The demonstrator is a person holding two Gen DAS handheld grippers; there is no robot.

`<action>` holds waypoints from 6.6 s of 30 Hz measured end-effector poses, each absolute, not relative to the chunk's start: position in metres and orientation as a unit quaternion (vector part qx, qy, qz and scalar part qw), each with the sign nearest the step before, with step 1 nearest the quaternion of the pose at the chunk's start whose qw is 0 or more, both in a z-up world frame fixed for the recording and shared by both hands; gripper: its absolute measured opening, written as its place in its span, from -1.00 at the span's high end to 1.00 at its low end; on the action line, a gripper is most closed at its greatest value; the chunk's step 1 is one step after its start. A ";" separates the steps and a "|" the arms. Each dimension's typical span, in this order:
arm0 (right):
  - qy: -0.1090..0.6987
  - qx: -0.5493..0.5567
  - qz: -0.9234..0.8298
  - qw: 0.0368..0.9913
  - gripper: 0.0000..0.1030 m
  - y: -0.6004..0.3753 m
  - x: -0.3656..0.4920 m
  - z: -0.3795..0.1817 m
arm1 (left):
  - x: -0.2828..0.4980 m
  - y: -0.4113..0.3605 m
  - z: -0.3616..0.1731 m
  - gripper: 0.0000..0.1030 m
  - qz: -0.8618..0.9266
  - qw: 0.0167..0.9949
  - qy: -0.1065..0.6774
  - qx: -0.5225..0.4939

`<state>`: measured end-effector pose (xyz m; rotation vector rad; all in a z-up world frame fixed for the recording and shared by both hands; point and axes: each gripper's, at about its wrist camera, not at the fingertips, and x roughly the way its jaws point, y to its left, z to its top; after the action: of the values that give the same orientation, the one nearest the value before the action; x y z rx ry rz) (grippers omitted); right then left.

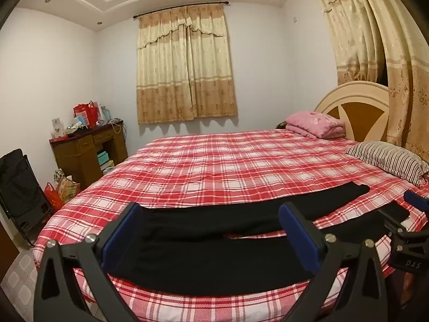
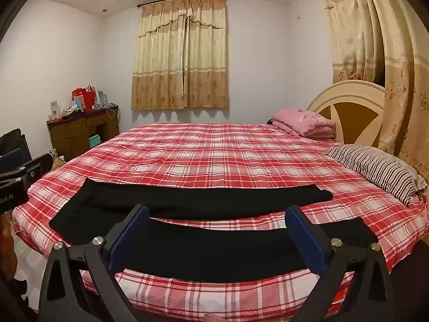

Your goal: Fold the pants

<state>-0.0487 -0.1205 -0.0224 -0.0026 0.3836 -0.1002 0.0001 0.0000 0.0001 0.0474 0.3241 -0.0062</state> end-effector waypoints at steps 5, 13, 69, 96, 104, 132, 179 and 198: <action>0.191 -0.004 -0.050 0.980 -0.98 -0.120 -0.048 -0.023 | 0.000 0.001 0.000 -1.00 -0.006 0.986 0.162 0.026; 0.189 -0.004 -0.052 0.981 -0.98 -0.120 -0.048 -0.024 | 0.005 -0.003 -0.009 -1.00 -0.005 0.986 0.165 0.026; 0.199 -0.007 -0.050 0.979 -0.98 -0.119 -0.044 -0.040 | 0.010 0.003 -0.010 -1.00 -0.004 0.982 0.188 0.025; 0.206 -0.004 -0.047 0.977 -0.98 -0.116 -0.042 -0.045 | 0.016 0.009 -0.021 -1.00 0.004 0.980 0.199 0.026; 0.246 0.010 -0.053 0.968 -0.98 -0.133 -0.011 -0.067 | 0.102 0.052 -0.055 -1.00 0.060 0.966 0.247 0.051; 0.337 0.027 -0.102 0.936 -0.98 -0.257 0.101 -0.120 | 0.330 0.211 -0.183 -0.05 0.023 0.874 0.484 -0.025; 0.373 0.053 -0.064 0.924 0.88 -0.478 0.262 -0.108 | 0.304 0.212 -0.133 0.72 -0.094 0.927 0.363 -0.002; 0.248 0.115 -0.062 0.960 0.92 -0.479 0.021 -0.096 | 0.168 0.238 -0.143 0.75 -0.209 0.937 0.261 -0.105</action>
<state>0.0213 -0.4786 -0.0962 0.2328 0.5022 -0.1252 0.1680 0.2384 -0.1428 -0.2150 0.5334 -0.4262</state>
